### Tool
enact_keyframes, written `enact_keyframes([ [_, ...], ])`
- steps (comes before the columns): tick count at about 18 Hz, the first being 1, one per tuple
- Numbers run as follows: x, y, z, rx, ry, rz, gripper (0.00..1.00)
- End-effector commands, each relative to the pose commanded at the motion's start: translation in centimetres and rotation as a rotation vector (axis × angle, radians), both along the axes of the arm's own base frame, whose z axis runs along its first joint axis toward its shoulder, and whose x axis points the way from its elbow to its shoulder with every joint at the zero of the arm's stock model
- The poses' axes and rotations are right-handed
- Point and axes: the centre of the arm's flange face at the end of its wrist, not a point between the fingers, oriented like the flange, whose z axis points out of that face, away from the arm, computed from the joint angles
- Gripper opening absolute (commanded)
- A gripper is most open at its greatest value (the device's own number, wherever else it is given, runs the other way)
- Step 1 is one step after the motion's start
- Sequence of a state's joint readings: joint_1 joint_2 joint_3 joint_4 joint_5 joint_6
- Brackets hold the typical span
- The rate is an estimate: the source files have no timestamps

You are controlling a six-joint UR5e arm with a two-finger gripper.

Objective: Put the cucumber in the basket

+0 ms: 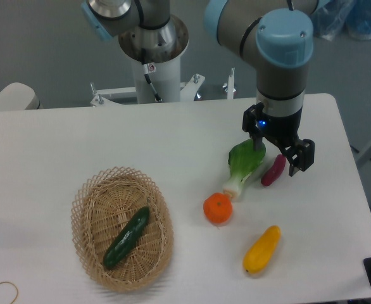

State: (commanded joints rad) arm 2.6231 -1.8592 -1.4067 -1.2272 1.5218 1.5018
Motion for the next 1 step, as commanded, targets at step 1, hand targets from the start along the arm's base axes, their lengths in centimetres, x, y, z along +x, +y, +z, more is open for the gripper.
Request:
enact_keyframes([
  [1, -0.06, -0.06, 0.00, 0.001, -0.001, 0.001, 1.00],
])
